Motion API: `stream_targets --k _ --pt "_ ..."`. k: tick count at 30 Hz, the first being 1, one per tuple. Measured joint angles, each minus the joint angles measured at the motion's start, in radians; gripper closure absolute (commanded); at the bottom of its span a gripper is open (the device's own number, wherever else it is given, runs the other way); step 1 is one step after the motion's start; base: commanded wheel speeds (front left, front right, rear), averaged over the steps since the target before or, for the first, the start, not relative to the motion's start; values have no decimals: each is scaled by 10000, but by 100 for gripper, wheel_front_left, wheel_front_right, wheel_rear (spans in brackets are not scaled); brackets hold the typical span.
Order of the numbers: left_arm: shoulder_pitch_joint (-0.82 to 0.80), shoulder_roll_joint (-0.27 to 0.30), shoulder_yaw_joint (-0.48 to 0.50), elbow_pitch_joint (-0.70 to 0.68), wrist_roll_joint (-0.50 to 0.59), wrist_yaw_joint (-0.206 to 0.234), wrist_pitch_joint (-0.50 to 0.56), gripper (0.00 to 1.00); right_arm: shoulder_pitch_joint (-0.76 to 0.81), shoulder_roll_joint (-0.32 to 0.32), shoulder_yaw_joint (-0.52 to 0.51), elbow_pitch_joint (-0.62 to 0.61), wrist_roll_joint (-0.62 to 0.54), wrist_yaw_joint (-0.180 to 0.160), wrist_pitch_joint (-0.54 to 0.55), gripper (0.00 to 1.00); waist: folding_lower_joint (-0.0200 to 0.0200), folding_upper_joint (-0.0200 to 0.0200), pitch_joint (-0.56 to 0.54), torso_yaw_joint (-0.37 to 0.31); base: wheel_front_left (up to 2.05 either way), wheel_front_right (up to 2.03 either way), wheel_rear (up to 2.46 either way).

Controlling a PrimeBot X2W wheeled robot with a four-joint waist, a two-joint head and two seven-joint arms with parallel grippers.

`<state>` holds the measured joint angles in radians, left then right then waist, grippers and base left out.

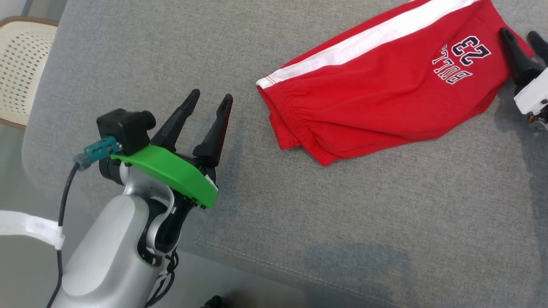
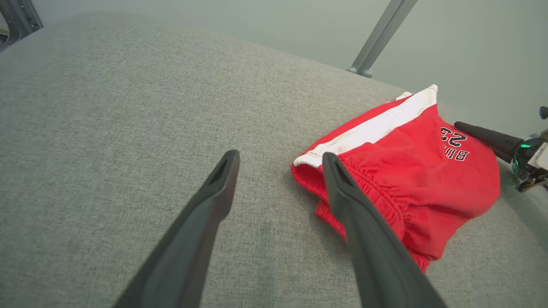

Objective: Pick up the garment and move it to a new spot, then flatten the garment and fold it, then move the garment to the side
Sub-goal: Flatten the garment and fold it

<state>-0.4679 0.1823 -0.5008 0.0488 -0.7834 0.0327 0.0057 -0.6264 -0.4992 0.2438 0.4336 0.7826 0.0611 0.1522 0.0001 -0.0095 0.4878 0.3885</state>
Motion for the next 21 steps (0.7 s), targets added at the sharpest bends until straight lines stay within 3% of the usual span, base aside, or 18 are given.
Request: stream_targets --k 8,9,11,21 --pt "653 -115 -313 -10 443 40 -706 0 195 -77 142 493 401 111 761 0 0 0 -250 322 0 0 0" --pt "729 -136 -353 -8 441 40 -740 0 198 -75 130 545 510 115 863 14 0 0 -291 362 0 0 0" --pt "877 -188 -405 4 435 42 -840 0 199 -19 104 650 803 123 1089 100 0 1 -381 436 0 0 0" --pt "1316 -174 -98 50 357 127 -1313 0 497 1264 -1152 922 2911 182 1262 100 0 0 -978 403 0 0 0"
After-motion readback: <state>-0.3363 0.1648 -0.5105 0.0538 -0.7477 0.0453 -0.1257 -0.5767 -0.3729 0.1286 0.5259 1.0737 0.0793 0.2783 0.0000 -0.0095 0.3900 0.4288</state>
